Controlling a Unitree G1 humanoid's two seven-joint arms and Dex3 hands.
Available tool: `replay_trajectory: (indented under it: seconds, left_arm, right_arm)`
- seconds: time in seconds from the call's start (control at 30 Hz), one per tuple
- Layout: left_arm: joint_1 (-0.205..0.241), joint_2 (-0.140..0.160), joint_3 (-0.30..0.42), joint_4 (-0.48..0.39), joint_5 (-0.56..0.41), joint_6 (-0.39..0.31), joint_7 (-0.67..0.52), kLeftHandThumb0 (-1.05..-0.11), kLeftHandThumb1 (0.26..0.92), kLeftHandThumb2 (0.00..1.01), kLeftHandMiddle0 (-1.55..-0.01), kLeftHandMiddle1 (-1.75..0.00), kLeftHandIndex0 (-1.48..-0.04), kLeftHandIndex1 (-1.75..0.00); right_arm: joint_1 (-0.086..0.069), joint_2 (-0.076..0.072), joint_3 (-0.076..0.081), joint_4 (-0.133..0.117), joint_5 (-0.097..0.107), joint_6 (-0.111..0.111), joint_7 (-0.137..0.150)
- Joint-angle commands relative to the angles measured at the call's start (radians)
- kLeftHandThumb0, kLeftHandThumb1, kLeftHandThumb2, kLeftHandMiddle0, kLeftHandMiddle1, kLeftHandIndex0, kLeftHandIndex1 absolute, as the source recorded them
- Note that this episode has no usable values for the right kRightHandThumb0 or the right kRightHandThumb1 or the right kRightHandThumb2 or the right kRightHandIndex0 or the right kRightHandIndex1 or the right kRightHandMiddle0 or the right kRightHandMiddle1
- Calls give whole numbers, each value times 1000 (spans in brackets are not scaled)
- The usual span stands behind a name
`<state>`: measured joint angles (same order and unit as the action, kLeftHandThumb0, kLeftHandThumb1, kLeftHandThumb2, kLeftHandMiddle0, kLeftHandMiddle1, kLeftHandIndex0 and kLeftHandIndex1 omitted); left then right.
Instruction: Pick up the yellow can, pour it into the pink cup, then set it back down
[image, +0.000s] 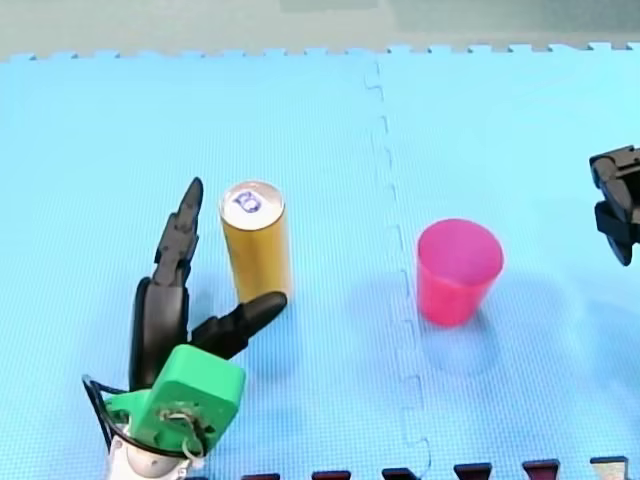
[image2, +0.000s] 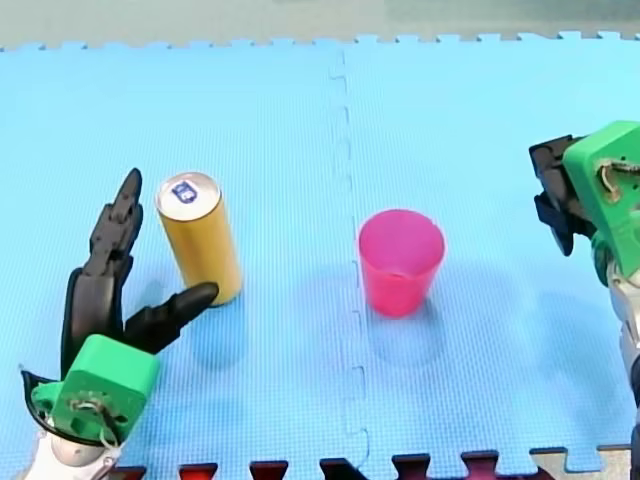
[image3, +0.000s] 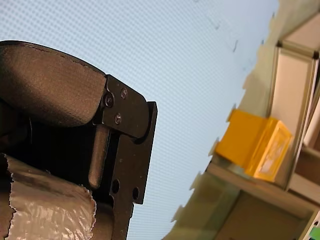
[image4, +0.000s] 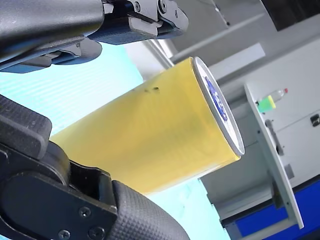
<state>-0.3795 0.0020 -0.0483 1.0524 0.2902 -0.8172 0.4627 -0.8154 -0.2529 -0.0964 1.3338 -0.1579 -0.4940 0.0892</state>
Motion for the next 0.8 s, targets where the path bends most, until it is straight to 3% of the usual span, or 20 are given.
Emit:
replay_trajectory:
  seconds: [0.0,0.4,0.77]
  left_arm:
    - [-24,-1,0,22,2,13,18,-1029,783,2,-314,-8,-242,-5]
    - [-74,0,-18,69,10,30,44,-1040,793,2,-330,-8,-259,-6]
    - [-122,-37,2,99,-63,40,-70,-950,734,0,-344,-5,-273,-2]
  right_arm:
    - [2,-4,-1,3,1,-4,2]
    - [3,-3,-5,3,0,-10,7]
    - [7,-4,-5,1,-1,-23,14]
